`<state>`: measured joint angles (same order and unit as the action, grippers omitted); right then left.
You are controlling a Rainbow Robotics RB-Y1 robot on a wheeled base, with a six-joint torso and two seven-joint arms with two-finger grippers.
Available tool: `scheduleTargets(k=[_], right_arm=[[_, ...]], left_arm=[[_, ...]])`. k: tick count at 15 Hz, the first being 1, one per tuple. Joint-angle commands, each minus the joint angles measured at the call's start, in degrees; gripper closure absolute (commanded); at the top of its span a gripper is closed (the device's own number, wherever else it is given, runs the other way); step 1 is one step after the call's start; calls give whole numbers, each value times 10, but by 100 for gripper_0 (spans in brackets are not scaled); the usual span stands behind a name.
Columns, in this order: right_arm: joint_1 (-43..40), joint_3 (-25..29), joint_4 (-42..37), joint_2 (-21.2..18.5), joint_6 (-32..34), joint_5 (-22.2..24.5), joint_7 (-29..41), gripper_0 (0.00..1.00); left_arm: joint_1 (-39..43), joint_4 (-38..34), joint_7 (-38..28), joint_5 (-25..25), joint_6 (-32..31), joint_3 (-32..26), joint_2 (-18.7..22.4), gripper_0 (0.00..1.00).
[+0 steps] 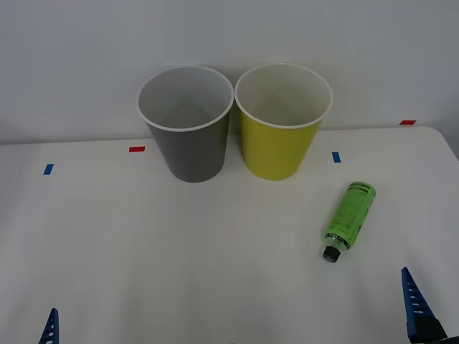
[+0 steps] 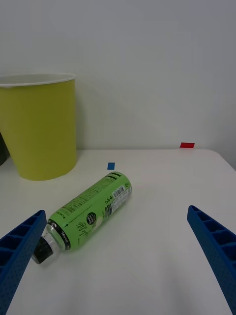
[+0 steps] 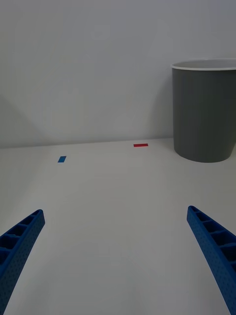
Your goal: Put cans in the gray bin and PET bottles in the light green bin.
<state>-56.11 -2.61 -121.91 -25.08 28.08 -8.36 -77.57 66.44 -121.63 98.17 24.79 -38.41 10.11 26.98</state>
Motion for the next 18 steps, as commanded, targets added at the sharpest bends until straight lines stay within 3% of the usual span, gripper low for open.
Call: scheduleTargets(k=[1, 4, 7, 10, 15, 18], right_arm=[[-5, 1, 2, 6, 7, -6, 1, 0], [-1, 2, 2, 12, 5, -27, 1, 0], [19, 8, -14, 16, -59, -47, 1, 0], [53, 23, -50, 16, -167, -67, 1, 0], [148, 60, -128, 27, -428, -86, 27, 0], [224, 67, -128, 28, -541, -91, 102, 0]], left_arm=[[0, 0, 0, 0, 0, 0, 0, 0], [0, 0, 0, 0, 0, 0, 0, 0], [0, 0, 0, 0, 0, 0, 0, 0], [0, 0, 0, 0, 0, 0, 0, 0], [0, 0, 0, 0, 0, 0, 0, 0], [0, 0, 0, 0, 0, 0, 0, 0]])
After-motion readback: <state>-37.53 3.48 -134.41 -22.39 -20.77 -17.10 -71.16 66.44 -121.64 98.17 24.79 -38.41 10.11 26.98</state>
